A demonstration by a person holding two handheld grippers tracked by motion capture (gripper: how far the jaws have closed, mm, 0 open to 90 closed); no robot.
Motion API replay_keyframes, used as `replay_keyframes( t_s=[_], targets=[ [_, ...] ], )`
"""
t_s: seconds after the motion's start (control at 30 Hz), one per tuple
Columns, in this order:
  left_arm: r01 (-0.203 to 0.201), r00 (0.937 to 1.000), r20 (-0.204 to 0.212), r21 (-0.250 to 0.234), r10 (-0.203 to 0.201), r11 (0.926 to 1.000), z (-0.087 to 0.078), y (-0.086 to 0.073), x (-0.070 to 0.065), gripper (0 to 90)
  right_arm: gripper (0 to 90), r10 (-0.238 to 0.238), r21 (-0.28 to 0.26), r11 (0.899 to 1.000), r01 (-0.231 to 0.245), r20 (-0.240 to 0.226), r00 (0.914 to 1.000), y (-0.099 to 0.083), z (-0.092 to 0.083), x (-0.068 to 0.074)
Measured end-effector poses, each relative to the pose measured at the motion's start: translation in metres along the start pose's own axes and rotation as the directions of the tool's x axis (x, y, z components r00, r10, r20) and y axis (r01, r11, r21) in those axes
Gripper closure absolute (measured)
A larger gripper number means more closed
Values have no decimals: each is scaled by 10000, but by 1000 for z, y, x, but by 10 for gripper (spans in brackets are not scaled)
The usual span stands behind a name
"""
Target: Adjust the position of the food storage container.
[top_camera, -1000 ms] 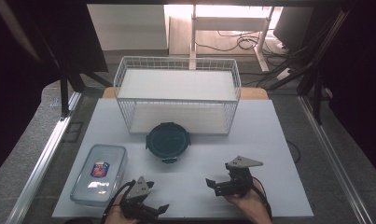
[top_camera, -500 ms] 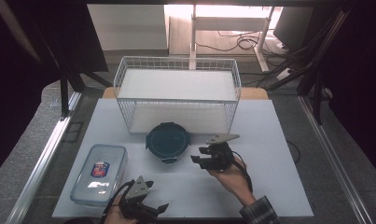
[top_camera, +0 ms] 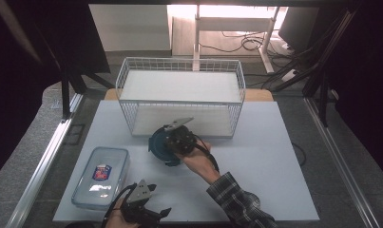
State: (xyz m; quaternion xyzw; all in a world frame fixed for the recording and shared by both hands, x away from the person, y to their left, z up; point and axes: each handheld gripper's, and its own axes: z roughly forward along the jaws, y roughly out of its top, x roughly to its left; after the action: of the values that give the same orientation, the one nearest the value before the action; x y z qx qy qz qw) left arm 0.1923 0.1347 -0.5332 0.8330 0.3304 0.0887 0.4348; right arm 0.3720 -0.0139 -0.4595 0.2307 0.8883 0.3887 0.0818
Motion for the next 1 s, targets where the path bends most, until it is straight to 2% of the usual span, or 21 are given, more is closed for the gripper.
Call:
replay_keyframes(
  t_s=[0.1, 0.23, 0.3, 0.33, 0.37, 0.4, 0.47, 0.53, 0.7, 0.77, 0.8, 0.87, 1.0],
  targets=[
    [-3, 10000, 38, 4, 3, 10000, 0, 0, 0, 62, 891, -434, 89, 9990, 435, -77, 9990, 17, 18, 8],
    [67, 9999, 85, -38, -67, 10000, -2, 0, 1, 62, 891, -777, 325, 9964, 785, -270, 9966, 34, 41, 17],
    [138, 9999, 105, -76, -137, 9999, -3, 0, 3, 62, 891, -914, 563, 9940, 932, -344, 9952, 39, 52, 21],
    [156, 9998, 114, -94, -155, 9998, -4, -1, 3, 62, 891, -1045, 903, 9902, 1066, -271, 9942, 40, 63, 23],
    [178, 9998, 123, -104, -176, 9998, -4, -1, 4, 62, 891, -1045, 903, 9902, 1066, -271, 9942, 40, 63, 23],
    [194, 9997, 127, -109, -193, 9998, -4, -1, 4, 62, 893, -1111, 1351, 9846, 1108, -53, 9938, 40, 73, 24],
    [218, 9997, 149, -120, -216, 9997, -5, -1, 4, 62, 893, -1132, 1456, 9831, 1113, 48, 9936, 39, 76, 23],
    [218, 9996, 160, -108, -217, 9997, -5, -1, 4, 62, 894, -856, 1483, 9853, 854, -52, 9963, 39, 77, 21],
    [246, 9995, 214, -85, -244, 9997, -5, -1, 4, 62, 896, -1057, 1798, 9789, 969, 400, 9936, 40, 76, 21],
    [262, 9994, 222, -77, -260, 9996, -5, -1, 4, 62, 896, -1031, 1829, 9790, 900, 635, 9926, 38, 73, 17],
    [269, 9994, 229, -65, -268, 9996, -4, -1, 4, 62, 896, -850, 1771, 9817, 696, 806, 9931, 34, 68, 10],
    [285, 9993, 235, -35, -284, 9996, -4, -2, 4, 62, 897, -794, 1751, 9825, 639, 824, 9934, 32, 66, 7],
    [312, 9992, 239, 21, -312, 9995, -3, -2, 4, 63, 897, -403, 1641, 9862, 235, 997, 9942, 18, 49, -10]
  ],
)
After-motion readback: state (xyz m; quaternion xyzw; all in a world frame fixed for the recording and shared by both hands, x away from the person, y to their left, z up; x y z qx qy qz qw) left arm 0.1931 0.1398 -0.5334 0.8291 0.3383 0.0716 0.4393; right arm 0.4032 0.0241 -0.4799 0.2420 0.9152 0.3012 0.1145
